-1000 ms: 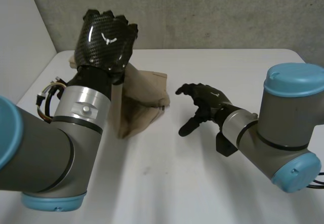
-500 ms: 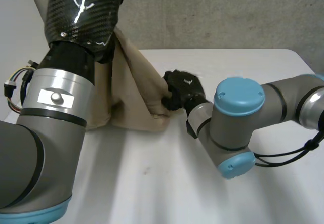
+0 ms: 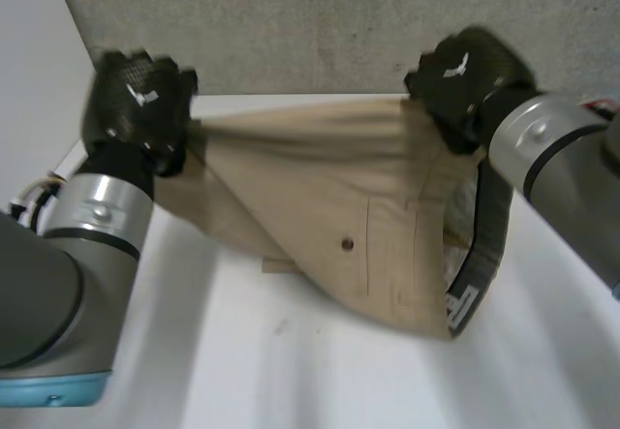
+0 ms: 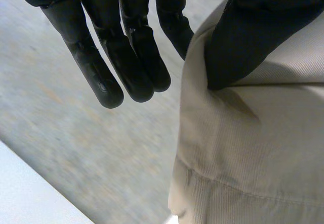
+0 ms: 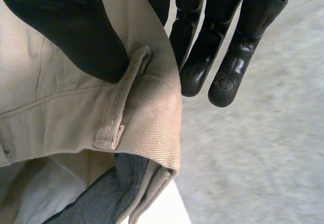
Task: Fold the shorts.
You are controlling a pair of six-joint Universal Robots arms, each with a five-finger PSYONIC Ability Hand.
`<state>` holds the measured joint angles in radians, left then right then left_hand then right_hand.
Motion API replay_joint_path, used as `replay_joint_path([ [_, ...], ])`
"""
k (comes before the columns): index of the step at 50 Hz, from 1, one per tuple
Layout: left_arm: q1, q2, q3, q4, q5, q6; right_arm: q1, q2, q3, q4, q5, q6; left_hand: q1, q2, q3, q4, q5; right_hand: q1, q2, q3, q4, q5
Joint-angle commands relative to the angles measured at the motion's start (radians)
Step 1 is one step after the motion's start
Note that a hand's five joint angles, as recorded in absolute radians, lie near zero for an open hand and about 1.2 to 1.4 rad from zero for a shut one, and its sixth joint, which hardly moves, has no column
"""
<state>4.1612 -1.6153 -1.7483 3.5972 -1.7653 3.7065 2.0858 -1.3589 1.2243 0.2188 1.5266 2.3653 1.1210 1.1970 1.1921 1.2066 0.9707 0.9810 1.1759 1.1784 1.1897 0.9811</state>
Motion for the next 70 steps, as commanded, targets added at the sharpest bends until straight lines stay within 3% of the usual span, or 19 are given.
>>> replay_joint_path([
  [1, -0.019, -0.190, 0.022, -0.006, 0.006, 0.001, 0.056, 0.148, -0.003, 0.034, 0.013, -0.020, 0.275, 0.199, 0.204, 0.190, 0.251, 0.415, 0.220, 0.218, 0.207, 0.241],
  [5, -0.027, -0.311, 0.122, 0.000, 0.006, 0.004, 0.056, 0.234, -0.046, 0.007, 0.021, -0.054, 0.275, 0.199, 0.204, 0.190, 0.251, 0.415, 0.220, 0.218, 0.207, 0.241],
  [10, -0.022, -0.425, 0.346, 0.001, 0.003, 0.010, 0.059, 0.326, -0.182, -0.192, 0.056, -0.057, 0.275, 0.199, 0.204, 0.190, 0.251, 0.415, 0.220, 0.218, 0.207, 0.241],
  [15, -0.010, -0.437, 0.619, 0.033, -0.005, 0.010, 0.053, 0.313, -0.270, -0.485, 0.090, -0.057, 0.275, 0.199, 0.204, 0.190, 0.251, 0.415, 0.220, 0.218, 0.207, 0.241],
  [19, -0.022, -0.393, 0.670, 0.116, -0.013, 0.006, 0.056, 0.242, -0.275, -0.628, 0.093, -0.052, 0.275, 0.199, 0.204, 0.190, 0.251, 0.415, 0.220, 0.218, 0.207, 0.241],
  [25, -0.049, -0.210, 0.500, 0.136, -0.013, 0.001, 0.063, 0.160, -0.235, -0.514, 0.076, -0.038, 0.275, 0.199, 0.204, 0.190, 0.251, 0.415, 0.220, 0.218, 0.207, 0.241],
  [34, -0.073, -0.014, 0.017, 0.133, -0.010, -0.005, 0.039, 0.072, -0.143, 0.070, -0.077, -0.029, 0.275, 0.199, 0.204, 0.190, 0.251, 0.415, 0.220, 0.218, 0.207, 0.241],
  [40, -0.108, -0.014, -0.157, 0.130, -0.011, -0.046, -0.027, 0.081, -0.115, 0.295, -0.129, -0.002, 0.275, 0.199, 0.204, 0.190, 0.251, 0.415, 0.220, 0.218, 0.207, 0.241],
  [46, -0.118, -0.092, -0.188, 0.126, -0.010, -0.115, -0.084, 0.194, -0.111, 0.315, -0.258, 0.126, 0.275, 0.199, 0.204, 0.190, 0.251, 0.415, 0.220, 0.218, 0.207, 0.241],
  [51, -0.121, -0.215, -0.140, 0.126, -0.008, -0.120, -0.084, 0.374, -0.123, 0.321, -0.286, 0.152, 0.275, 0.199, 0.204, 0.190, 0.251, 0.390, 0.195, 0.193, 0.181, 0.215],
  [55, -0.115, -0.308, -0.073, 0.124, -0.010, -0.119, -0.075, 0.492, -0.175, 0.292, -0.249, 0.199, 0.275, 0.199, 0.204, 0.190, 0.251, -0.143, -0.338, -0.341, -0.352, -0.318],
  [57, -0.108, -0.339, -0.033, 0.124, -0.010, -0.118, -0.075, 0.514, -0.200, 0.225, -0.200, 0.276, 0.275, 0.199, 0.204, 0.190, 0.251, -0.253, -0.448, -0.450, -0.462, -0.428],
  [63, -0.073, -0.367, 0.033, 0.124, -0.010, -0.117, -0.079, 0.402, -0.129, 0.015, -0.092, 0.456, 0.275, 0.199, 0.204, 0.190, 0.251, -0.535, -0.730, -0.732, -0.743, -0.709],
  [70, -0.041, -0.416, 0.067, 0.124, -0.006, -0.119, -0.082, 0.126, 0.082, -0.073, -0.083, 0.480, 0.275, 0.199, 0.204, 0.190, 0.251, -0.506, -0.701, -0.703, -0.714, -0.680],
])
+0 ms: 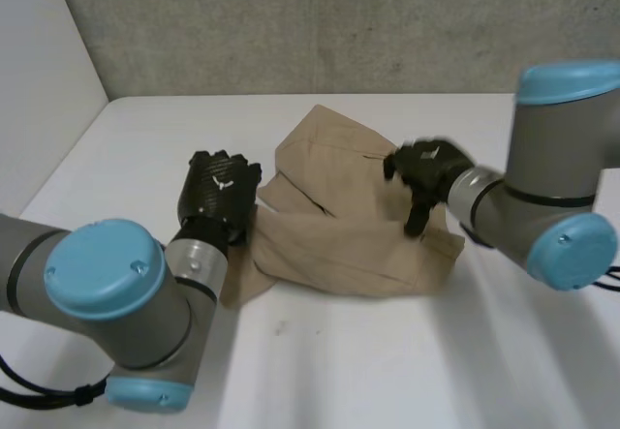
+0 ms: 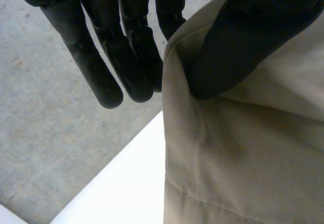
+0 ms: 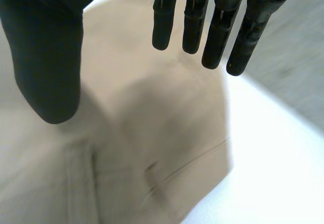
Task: Fold the shorts.
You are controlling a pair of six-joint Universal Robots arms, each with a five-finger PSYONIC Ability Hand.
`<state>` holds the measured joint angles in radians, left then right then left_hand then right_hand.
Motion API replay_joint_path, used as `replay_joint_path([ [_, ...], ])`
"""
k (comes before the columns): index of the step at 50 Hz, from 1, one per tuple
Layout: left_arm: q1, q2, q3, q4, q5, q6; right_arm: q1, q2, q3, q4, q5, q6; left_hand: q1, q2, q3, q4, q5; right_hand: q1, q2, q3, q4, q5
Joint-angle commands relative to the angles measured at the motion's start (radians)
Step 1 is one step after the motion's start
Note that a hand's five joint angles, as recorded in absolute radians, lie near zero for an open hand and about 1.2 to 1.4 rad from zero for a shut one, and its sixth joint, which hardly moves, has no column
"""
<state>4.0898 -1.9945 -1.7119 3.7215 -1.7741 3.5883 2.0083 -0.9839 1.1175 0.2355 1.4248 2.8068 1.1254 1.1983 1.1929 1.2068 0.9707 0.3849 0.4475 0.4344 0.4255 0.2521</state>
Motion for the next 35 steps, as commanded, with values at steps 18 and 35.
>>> replay_joint_path([
  [18, 0.044, -0.144, 0.120, -0.020, 0.002, -0.002, 0.006, -0.463, 0.738, -0.296, -0.014, 0.082, 0.271, 0.198, 0.203, 0.189, 0.251, 0.249, 0.187, 0.200, 0.209, 0.208],
  [35, 0.044, -0.149, 0.115, -0.028, 0.001, -0.003, 0.038, -0.196, 0.745, -0.617, 0.105, 0.140, 0.271, 0.198, 0.203, 0.189, 0.251, 0.170, 0.107, 0.120, 0.129, 0.128],
])
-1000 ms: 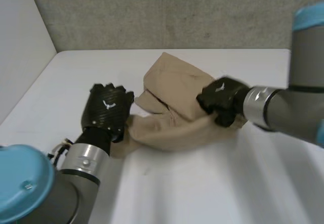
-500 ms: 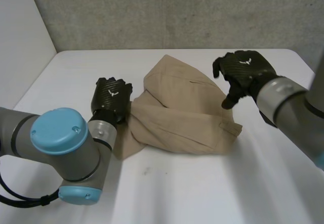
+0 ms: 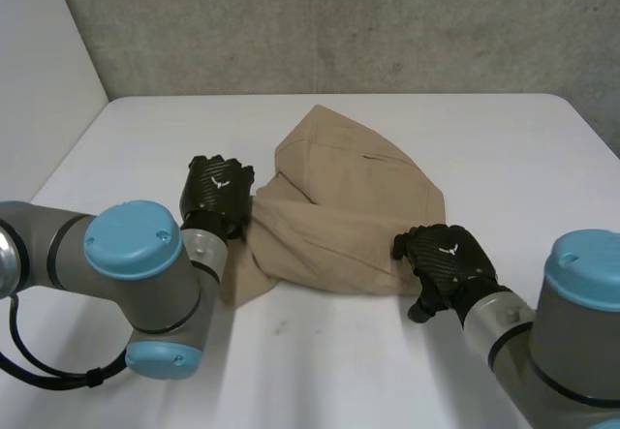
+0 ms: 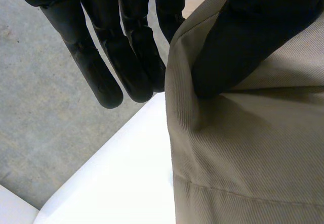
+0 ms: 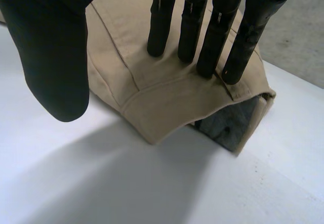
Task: Fold the shorts.
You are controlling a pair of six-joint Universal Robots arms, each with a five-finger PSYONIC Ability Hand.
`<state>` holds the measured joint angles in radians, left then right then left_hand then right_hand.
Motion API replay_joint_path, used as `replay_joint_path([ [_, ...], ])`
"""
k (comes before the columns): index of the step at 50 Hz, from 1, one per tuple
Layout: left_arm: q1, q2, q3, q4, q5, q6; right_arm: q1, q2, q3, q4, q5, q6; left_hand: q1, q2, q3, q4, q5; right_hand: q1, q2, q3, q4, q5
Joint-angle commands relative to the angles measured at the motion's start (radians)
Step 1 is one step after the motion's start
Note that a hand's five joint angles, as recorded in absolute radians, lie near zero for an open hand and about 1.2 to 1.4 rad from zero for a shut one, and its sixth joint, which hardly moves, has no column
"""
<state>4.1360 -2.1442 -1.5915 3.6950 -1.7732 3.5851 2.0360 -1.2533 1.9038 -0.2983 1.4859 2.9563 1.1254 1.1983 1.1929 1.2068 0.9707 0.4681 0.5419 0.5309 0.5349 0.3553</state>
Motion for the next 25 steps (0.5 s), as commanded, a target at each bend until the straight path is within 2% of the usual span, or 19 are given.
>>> replay_joint_path([
  [1, -0.002, 0.000, -0.005, -0.001, 0.000, 0.000, 0.010, 0.083, -0.051, -0.085, 0.045, -0.010, 0.271, 0.198, 0.203, 0.189, 0.251, 0.090, 0.016, 0.027, 0.023, 0.028],
  [11, -0.002, 0.001, -0.016, -0.001, -0.002, 0.000, 0.029, 0.192, -0.157, -0.091, 0.050, -0.008, 0.271, 0.198, 0.203, 0.189, 0.251, 0.142, 0.069, 0.079, 0.075, 0.081],
  [16, -0.003, 0.001, -0.022, -0.001, -0.002, 0.000, 0.046, 0.242, -0.199, -0.097, 0.050, -0.008, 0.271, 0.198, 0.203, 0.189, 0.251, 0.251, 0.177, 0.188, 0.184, 0.189],
  [21, -0.005, 0.006, -0.031, -0.010, -0.002, -0.002, 0.046, 0.265, -0.232, -0.111, 0.062, -0.022, 0.271, 0.198, 0.203, 0.189, 0.251, 0.927, 0.853, 0.864, 0.860, 0.865],
  [25, -0.005, 0.017, -0.050, -0.026, -0.002, -0.005, 0.040, 0.256, -0.238, -0.120, 0.062, -0.045, 0.271, 0.198, 0.203, 0.189, 0.251, 0.928, 0.854, 0.865, 0.861, 0.866],
])
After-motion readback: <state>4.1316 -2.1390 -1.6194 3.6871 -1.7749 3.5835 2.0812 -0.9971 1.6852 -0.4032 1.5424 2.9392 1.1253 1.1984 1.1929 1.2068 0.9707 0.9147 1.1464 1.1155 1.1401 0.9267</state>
